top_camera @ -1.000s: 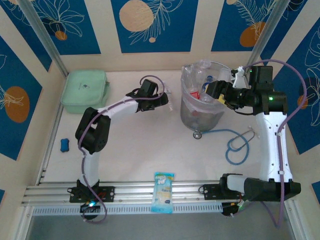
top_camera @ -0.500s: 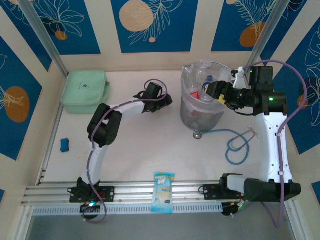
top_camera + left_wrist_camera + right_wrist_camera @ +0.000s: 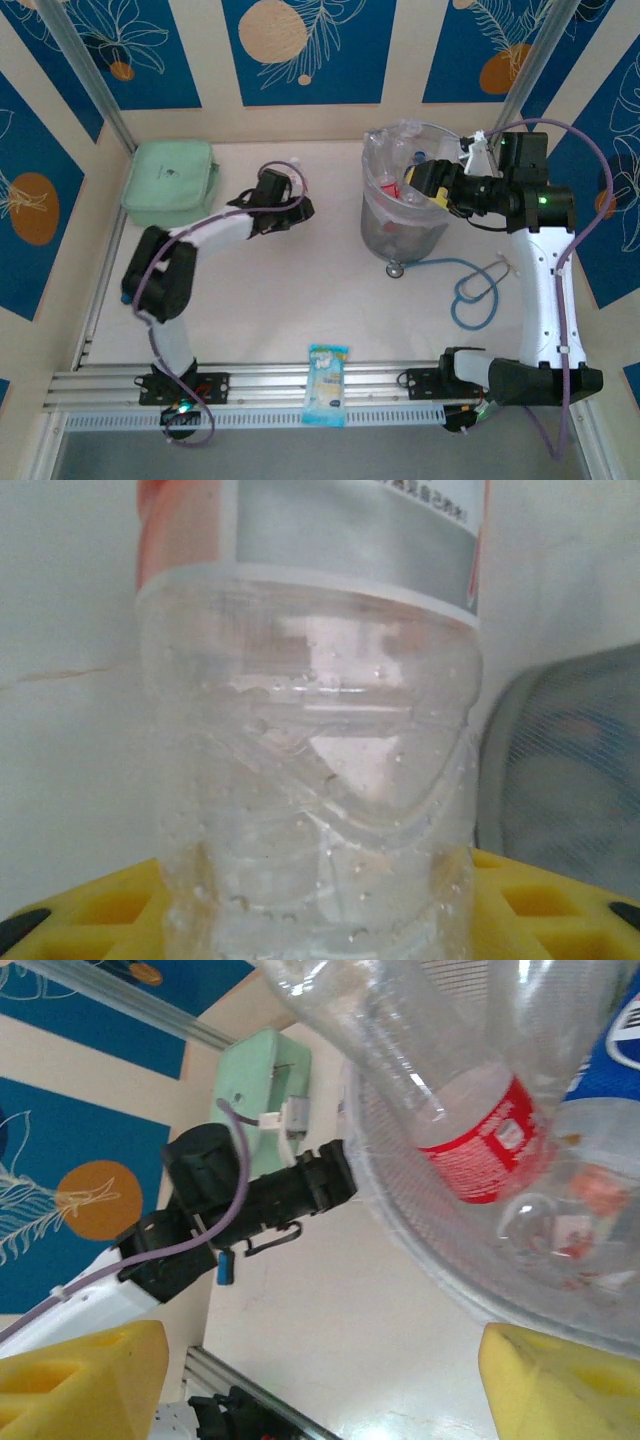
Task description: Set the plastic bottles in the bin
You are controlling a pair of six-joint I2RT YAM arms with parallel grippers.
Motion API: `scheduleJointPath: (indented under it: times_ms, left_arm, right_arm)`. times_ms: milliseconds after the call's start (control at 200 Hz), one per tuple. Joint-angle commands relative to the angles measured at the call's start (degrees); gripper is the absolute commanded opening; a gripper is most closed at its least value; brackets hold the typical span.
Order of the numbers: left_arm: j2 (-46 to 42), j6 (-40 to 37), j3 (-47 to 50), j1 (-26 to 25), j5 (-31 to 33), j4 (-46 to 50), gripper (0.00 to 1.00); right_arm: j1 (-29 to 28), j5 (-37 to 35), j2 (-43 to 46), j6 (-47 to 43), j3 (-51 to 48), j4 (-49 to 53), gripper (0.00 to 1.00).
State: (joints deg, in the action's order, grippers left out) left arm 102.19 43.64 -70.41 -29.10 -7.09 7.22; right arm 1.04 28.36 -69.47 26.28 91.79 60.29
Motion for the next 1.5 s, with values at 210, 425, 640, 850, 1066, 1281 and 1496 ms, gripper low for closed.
scheduleJointPath:
  times_ms: [210,425,640,850,1066,1281,1496]
  left_arm:
    - [-28.9,-14.0,14.9,1.0,-21.2,-3.7,0.52]
    - [-37.5,-10.4,19.3,1.0,-31.7,-10.5,0.52]
    - [-37.2,-7.6,19.4,0.8,-38.8,-16.8,0.51]
    - [-36.5,-9.5,18.9,0.2,-41.4,-16.8,0.51]
    - [-34.4,-11.7,17.7,-0.6,-41.6,-14.0,0.54]
    - [-32.4,-11.4,16.6,-0.8,-41.6,-15.3,0.63]
    - [-32.3,-11.1,15.3,-0.8,-37.6,-15.2,0.95]
  right_arm:
    - [-18.5,-3.0,-1.2,3.6,5.1,-4.0,0.66]
    - [-28.5,-6.6,-7.4,5.7,5.1,-10.8,0.64]
    - [-32.3,-8.4,-15.1,5.5,8.2,-14.4,0.88]
    - [-29.8,-8.4,-18.4,9.2,8.9,-18.1,0.82]
    - [-28.9,-7.1,-20.2,8.6,10.9,-17.8,0.58]
    - [-26.1,-7.5,-18.6,6.6,13.1,-14.4,0.36]
    - [-18.4,-10.3,-14.0,2.0,16.8,-6.3,0.32]
